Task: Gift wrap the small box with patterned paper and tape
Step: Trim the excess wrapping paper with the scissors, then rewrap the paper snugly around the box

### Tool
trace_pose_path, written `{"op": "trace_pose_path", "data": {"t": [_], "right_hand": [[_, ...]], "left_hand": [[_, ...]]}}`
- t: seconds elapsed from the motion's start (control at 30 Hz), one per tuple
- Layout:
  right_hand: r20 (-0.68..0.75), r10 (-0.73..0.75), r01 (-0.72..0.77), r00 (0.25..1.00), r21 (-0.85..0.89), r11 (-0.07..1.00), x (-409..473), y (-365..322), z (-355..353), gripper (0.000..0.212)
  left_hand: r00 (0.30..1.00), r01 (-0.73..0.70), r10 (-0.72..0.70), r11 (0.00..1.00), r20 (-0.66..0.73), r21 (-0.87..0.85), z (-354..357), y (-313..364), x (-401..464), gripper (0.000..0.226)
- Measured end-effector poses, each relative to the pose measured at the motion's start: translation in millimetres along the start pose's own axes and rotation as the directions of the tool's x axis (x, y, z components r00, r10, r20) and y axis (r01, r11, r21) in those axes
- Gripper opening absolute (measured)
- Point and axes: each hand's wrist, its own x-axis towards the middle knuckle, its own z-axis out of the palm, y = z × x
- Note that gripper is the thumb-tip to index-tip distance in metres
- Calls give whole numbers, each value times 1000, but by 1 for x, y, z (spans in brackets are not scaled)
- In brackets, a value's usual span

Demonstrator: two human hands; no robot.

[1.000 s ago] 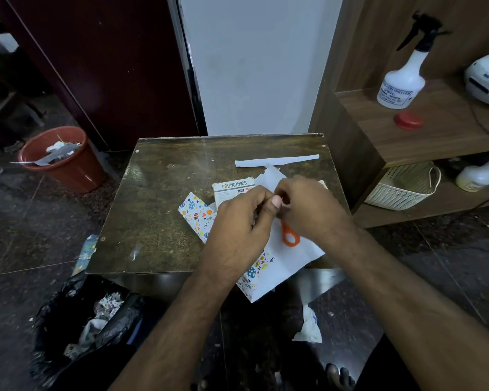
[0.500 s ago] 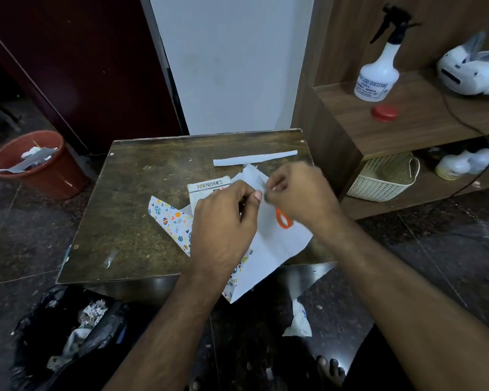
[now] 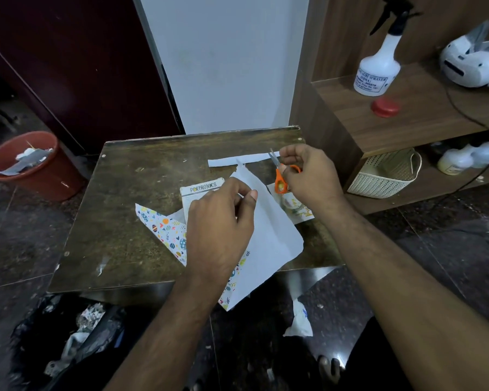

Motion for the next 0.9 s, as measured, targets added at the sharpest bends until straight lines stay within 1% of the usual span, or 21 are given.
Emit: {"op": "trace_pose_path", "data": {"t": [0.13,0.23,0.3,0.4,0.47,0.6,0.67,0.77,0.83,0.87,0.9], "right_hand": [[9,-27,27,1000,-3,1000,0,-3,1,34],[33,-46,50,998,-132,990,2,1,3,35],[69,-144,156,987,-229,961,-6,-7,15,34],[38,-260,259,965,-308,915,-11,-7,17,22],[60,-284,289,957,-303,908,-17,-10,18,13],[166,-277,316,947,-311,896,-30,-23,20,28],[209,-265,320,941,-304,897,-36,-28,20,31],[246,-245,309,938,-273,911,-43,-31,20,36],[247,-249,314,937,-274,909,-46,-33,21,41],[239,-274,339,932,-304,890,-48,-35,21,42],[215,-336,394,917,-357,847,-51,-39,21,41]], "left_hand": [[1000,1,0,1000,15,-25,1,-4,0,23],[999,17,-14,996,37,-82,2,-1,1,21],[999,33,-30,992,31,-120,-11,-4,-3,18],[996,77,-64,976,66,-204,-13,1,-2,20],[994,102,-87,955,68,-278,-16,5,-2,21],[996,91,-82,921,40,-380,-27,5,-5,23],[998,68,-66,922,19,-381,-31,4,-7,24],[999,39,-49,939,-20,-342,-35,3,-10,18],[995,33,-61,951,-84,-307,-39,0,-12,20],[989,24,-63,960,-132,-278,-41,-2,-12,19],[981,19,-65,971,-185,-239,-44,-5,-12,19]]}}
